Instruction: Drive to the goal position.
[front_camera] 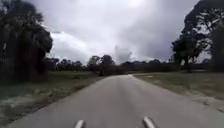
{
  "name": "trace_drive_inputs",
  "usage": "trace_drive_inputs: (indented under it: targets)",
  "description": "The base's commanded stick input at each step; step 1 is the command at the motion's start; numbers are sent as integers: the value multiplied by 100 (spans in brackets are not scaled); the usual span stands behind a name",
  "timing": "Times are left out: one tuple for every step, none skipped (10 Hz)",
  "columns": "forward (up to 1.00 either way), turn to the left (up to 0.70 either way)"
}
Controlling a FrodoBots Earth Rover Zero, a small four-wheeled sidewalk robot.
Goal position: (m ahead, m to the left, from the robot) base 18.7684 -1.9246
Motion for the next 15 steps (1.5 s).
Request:
trace_drive_inputs:
  targets:
    - [85, 0]
    - [85, 0]
    - [85, 0]
    - [85, 0]
    - [85, 0]
    - [85, 0]
    - [85, 0]
    - [85, 0]
    - [85, 0]
    - [85, 0]
    - [85, 0]
    - [85, 0]
    - [85, 0]
    - [85, 0]
    - [85, 0]
